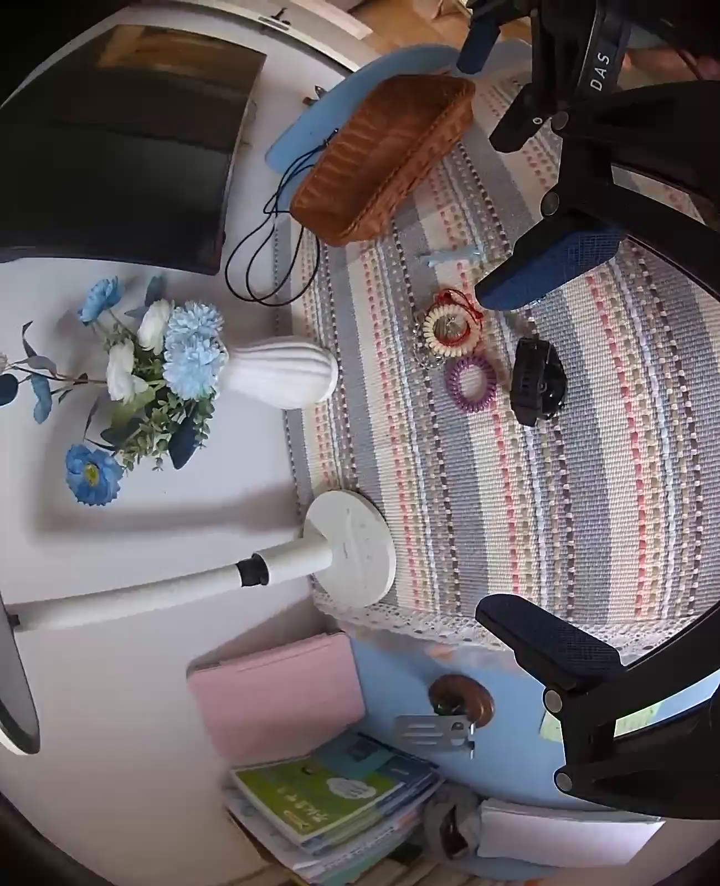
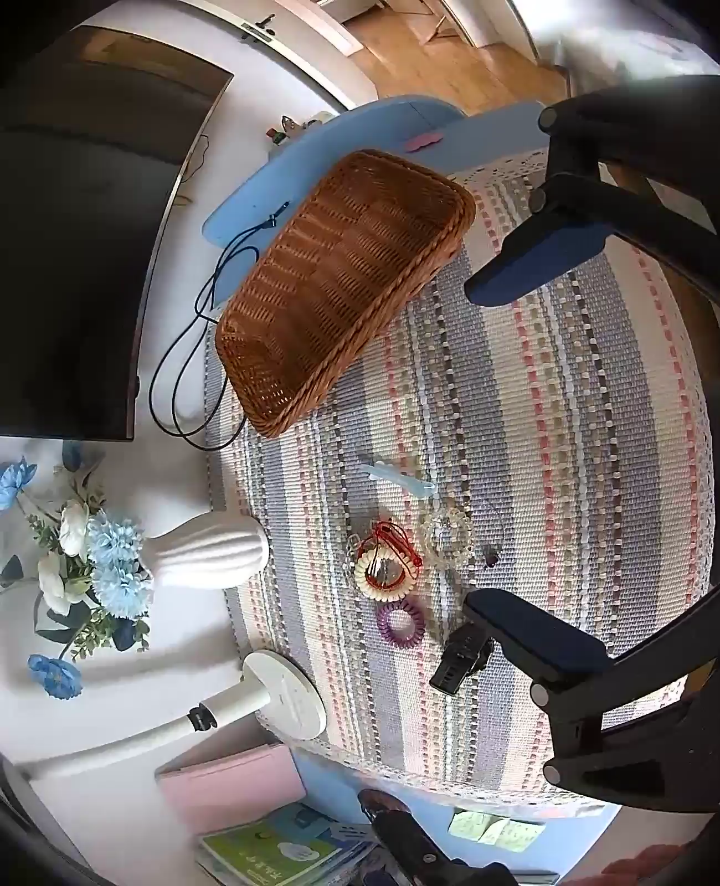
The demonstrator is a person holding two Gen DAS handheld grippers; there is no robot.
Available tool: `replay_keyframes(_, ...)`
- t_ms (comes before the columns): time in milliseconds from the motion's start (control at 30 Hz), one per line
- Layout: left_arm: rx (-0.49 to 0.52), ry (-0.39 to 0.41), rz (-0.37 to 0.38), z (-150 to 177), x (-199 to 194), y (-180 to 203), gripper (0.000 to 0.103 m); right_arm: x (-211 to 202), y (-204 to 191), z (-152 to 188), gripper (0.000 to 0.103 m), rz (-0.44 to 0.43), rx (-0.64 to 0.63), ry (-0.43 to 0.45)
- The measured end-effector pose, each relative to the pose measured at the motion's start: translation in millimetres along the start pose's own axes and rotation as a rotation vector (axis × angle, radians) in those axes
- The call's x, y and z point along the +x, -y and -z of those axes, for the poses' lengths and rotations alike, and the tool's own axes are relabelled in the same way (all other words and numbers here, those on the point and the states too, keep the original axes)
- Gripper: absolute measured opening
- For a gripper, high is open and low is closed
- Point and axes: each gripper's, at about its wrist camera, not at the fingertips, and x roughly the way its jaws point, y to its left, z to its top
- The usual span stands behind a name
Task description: Organize jewelry
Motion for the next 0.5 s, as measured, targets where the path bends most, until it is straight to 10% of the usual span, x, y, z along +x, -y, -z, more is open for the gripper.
replay_keyframes(500,-0.131,-0.051,0.097,9,11,-23,0.102,6,-2,10,0.102,0.000,-0.008,-0.026)
